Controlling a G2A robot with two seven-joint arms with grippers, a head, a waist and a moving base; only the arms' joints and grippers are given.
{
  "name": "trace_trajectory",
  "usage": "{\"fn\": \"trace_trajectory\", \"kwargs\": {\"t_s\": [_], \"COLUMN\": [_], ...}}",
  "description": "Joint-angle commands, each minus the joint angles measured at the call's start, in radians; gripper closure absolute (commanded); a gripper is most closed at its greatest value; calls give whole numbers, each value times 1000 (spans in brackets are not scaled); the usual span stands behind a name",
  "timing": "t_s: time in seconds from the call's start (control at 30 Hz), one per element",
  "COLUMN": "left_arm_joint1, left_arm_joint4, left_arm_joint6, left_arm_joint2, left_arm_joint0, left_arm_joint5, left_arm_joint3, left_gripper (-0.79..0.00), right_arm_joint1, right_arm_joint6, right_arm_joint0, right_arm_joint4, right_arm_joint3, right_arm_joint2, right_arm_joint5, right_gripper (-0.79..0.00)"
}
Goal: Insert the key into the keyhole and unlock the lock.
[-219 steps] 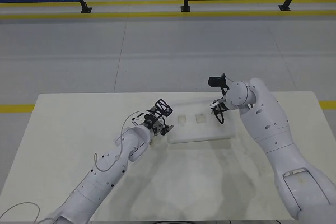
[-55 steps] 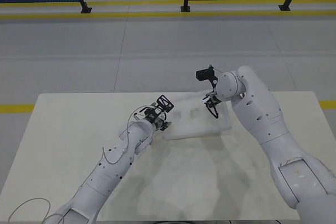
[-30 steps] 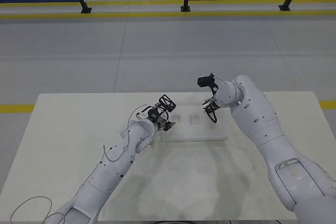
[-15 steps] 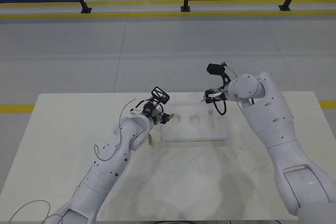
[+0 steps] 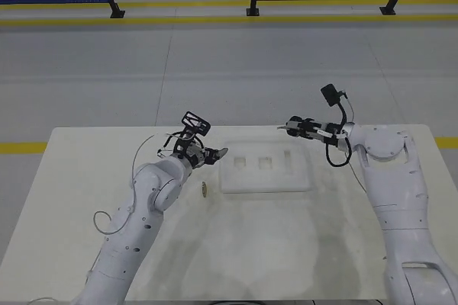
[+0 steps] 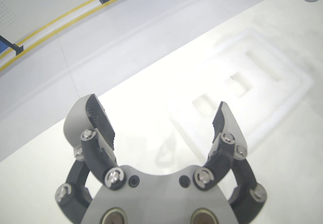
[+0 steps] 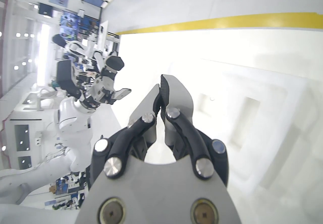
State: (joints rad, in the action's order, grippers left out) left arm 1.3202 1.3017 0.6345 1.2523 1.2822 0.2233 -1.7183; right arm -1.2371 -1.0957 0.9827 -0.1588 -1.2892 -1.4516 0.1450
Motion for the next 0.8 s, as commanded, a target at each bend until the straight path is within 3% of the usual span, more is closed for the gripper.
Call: {"fn": "trace_trajectory", "kwargs": {"t_s": [0.0,0.4,0.77], "left_arm_joint1": [-5,-18,-23], "left_arm_joint4": [-15,-143,-124], "left_arm_joint6": [30,200,197], "left_arm_joint2": [15,64,63], "left_arm_joint0": [25,120,134], "left_arm_joint5": [12,-29,-18], "left_arm_joint3": [-34,-103,-114], "left_gripper": [-785,-785,-785], "right_arm_joint1": [3,12,27], "right_arm_joint6": [7,1,-53], "right_arm_joint0": [36,180,201], "right_arm_joint4": [72,355,376], "right_arm_joint3": [-16,-18,13], "right_arm_joint2": [-22,-63,-43], "right_arm_joint5": [31,195,219], "right_gripper": [0,0,0]}}
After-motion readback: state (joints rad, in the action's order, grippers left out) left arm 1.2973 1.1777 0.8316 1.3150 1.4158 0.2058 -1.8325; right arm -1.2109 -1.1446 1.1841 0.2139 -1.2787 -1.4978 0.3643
